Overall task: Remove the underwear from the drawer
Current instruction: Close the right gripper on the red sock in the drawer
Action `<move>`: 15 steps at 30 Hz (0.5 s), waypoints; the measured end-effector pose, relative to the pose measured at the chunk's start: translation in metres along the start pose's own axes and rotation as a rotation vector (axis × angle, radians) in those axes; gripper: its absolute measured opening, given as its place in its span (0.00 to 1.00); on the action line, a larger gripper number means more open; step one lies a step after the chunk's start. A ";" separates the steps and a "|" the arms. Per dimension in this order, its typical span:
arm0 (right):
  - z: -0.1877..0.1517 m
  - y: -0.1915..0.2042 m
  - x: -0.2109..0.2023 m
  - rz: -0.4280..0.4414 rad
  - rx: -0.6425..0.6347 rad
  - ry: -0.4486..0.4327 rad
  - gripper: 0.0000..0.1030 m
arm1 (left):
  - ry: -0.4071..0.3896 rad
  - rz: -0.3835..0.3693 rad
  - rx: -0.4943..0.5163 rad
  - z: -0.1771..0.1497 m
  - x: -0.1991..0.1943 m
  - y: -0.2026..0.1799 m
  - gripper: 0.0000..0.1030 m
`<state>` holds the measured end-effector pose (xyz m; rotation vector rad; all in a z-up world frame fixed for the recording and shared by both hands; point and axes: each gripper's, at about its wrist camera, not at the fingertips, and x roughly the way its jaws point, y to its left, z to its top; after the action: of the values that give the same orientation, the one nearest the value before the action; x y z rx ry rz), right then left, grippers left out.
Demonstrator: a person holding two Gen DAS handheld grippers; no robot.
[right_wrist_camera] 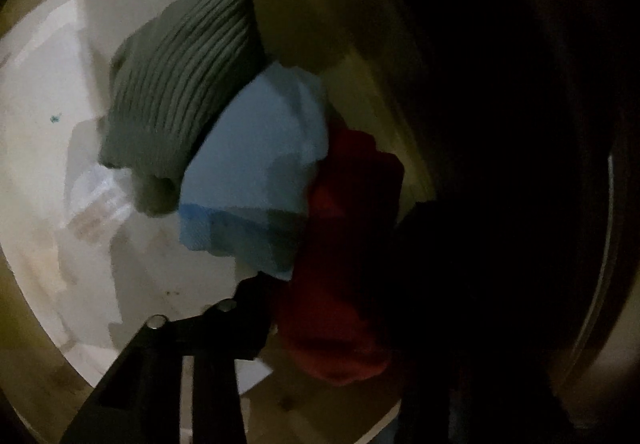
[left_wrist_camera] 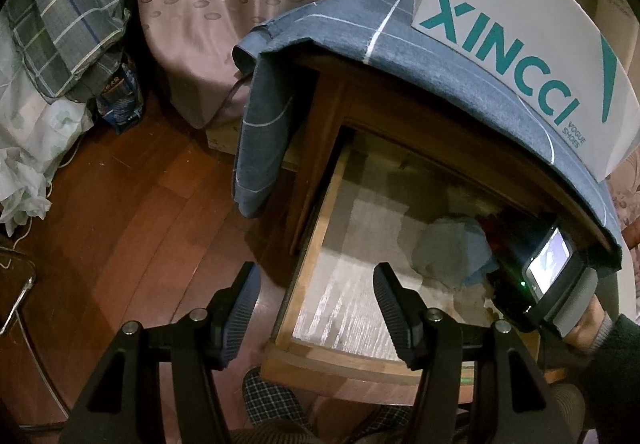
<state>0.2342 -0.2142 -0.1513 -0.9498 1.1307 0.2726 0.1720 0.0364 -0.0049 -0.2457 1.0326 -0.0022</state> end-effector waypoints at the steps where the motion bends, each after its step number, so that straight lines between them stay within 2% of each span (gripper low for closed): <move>1: 0.002 0.000 -0.001 0.008 0.004 -0.002 0.31 | 0.000 0.000 0.002 0.000 0.000 -0.001 0.58; 7: 0.004 -0.001 -0.011 0.090 0.046 -0.021 0.28 | 0.000 0.001 0.000 -0.001 0.001 -0.002 0.58; 15: 0.006 0.023 -0.029 0.204 -0.014 -0.050 0.28 | 0.000 0.000 0.001 0.000 0.001 -0.003 0.58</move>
<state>0.2110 -0.1879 -0.1370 -0.8360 1.1825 0.4681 0.1723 0.0330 -0.0051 -0.2448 1.0327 -0.0026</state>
